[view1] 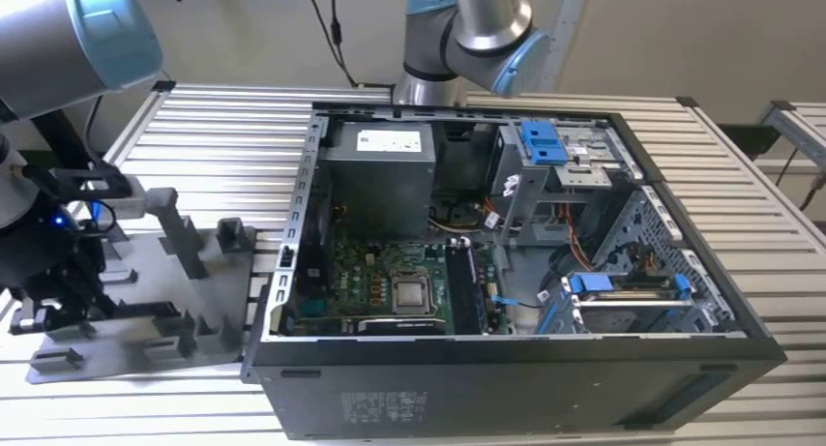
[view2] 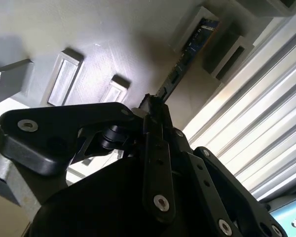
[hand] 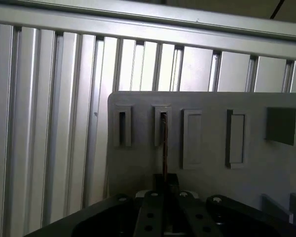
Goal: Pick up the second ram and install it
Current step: 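Pick up the second ram and move it above second insertion slot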
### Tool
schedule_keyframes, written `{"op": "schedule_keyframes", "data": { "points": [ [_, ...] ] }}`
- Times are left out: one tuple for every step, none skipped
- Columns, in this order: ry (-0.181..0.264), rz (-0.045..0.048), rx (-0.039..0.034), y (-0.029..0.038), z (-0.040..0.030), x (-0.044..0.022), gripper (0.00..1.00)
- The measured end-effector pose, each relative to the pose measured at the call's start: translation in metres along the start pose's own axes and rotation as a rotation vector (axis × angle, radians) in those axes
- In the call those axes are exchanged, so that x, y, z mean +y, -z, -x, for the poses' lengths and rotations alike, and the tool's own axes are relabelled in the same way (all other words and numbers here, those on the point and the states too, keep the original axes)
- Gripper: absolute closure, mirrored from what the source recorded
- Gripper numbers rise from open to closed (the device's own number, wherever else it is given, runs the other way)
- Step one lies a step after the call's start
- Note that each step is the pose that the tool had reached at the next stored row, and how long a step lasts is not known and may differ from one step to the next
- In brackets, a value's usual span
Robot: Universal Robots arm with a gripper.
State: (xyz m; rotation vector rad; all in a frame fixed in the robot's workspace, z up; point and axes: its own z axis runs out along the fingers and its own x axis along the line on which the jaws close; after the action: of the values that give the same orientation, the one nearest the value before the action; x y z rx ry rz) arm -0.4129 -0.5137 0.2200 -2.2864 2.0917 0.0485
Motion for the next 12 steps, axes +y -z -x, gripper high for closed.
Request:
{"op": "schedule_keyframes", "data": {
  "points": [
    [0.0,-0.0001,0.0,0.0012,0.0001,0.0,0.86],
    [-0.001,0.0,0.0,0.0025,0.0001,0.0,0.86],
    [-0.001,0.0,0.0,0.0036,0.0002,0.0,0.86],
    [-0.001,-0.0001,0.0,0.0048,0.0003,-0.0001,0.86],
    [-0.001,-0.0001,0.0,0.0058,0.0003,-0.0001,0.86],
    [-0.002,0.0,0.0,0.0071,0.0004,-0.0001,0.86],
    [-0.002,-0.0001,0.0,0.0083,0.0004,-0.0001,0.86],
    [-0.002,-0.0001,0.0,0.0092,0.0005,-0.0001,0.86],
    [-0.002,0.0,0.0001,0.01,0.0005,-0.0001,0.86],
    [-0.002,-0.0002,-0.0001,0.0104,0.0006,-0.0001,0.86],
    [-0.002,-0.0004,-0.0001,0.0108,0.0006,-0.0002,0.86],
    [-0.002,-0.0002,-0.0001,0.0113,0.0006,-0.0001,0.86]
  ]
}}
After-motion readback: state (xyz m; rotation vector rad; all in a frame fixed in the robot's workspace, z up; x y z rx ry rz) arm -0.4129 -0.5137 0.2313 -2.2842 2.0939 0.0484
